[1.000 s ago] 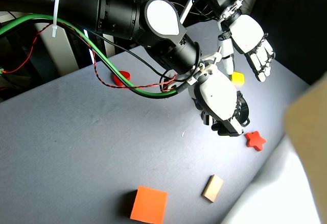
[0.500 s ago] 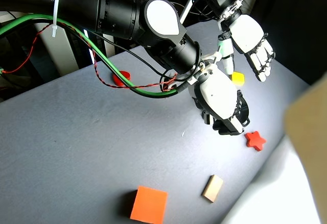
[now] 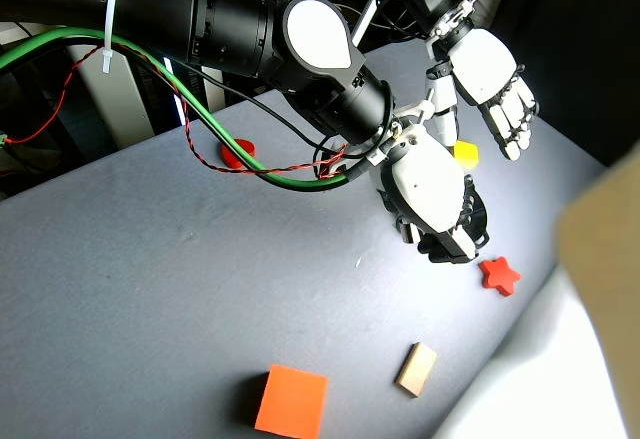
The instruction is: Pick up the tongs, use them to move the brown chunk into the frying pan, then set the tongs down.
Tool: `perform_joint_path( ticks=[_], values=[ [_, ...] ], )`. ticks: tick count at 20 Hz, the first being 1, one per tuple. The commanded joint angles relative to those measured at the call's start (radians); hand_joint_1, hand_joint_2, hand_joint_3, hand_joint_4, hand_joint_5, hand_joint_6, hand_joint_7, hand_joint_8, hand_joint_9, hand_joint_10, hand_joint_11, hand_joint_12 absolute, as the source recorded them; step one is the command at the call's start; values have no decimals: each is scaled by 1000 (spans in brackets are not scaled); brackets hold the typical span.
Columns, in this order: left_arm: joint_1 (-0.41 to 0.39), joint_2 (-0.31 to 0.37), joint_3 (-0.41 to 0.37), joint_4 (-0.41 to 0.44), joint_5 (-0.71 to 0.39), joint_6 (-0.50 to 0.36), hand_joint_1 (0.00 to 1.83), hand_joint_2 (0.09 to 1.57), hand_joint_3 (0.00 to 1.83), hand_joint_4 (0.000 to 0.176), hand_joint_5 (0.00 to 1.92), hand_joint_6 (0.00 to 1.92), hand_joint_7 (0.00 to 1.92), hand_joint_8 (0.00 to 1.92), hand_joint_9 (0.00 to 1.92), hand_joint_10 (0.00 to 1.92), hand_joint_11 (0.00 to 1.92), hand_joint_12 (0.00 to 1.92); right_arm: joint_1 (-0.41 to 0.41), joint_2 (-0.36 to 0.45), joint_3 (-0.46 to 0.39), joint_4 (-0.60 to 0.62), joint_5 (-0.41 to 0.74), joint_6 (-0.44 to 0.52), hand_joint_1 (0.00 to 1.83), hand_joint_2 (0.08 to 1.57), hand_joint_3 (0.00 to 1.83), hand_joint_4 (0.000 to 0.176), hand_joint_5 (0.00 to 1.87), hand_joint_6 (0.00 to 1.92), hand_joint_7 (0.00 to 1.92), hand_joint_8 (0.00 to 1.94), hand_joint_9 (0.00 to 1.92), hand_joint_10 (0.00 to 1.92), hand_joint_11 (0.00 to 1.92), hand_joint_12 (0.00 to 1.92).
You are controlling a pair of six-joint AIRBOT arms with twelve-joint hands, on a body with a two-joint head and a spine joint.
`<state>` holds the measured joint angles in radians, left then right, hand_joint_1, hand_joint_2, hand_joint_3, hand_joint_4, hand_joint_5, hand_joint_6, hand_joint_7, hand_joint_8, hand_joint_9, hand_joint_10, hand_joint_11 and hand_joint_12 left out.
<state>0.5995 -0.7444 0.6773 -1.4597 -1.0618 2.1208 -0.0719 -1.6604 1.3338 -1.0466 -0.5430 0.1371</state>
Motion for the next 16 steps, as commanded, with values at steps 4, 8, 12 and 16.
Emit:
perform_joint_path(
  ticks=[4,8,12,16],
  values=[
    [-6,7,5,62,-68,5,0,1357,0,49,125,3,118,4,175,1,0,880,36,48,-41,-46,26,-1,1076,1256,0,0,705,1384,750,612,533,1059,115,1652],
    [-7,7,4,62,-68,5,3,1359,0,44,122,1,130,1,185,3,0,897,42,128,-121,-47,-2,-23,1073,1263,0,0,693,1401,725,621,493,1077,75,1677],
    [-8,7,4,61,-68,5,0,1362,1,41,119,2,134,0,186,1,0,900,38,236,-212,-48,-5,-34,1072,1264,0,0,693,1401,744,638,518,1088,111,1676],
    [-8,7,2,61,-68,5,4,1367,2,40,96,0,102,0,152,0,0,820,8,330,-290,-49,23,-47,1062,1281,0,0,665,1442,675,731,461,1142,76,1706]
  ],
)
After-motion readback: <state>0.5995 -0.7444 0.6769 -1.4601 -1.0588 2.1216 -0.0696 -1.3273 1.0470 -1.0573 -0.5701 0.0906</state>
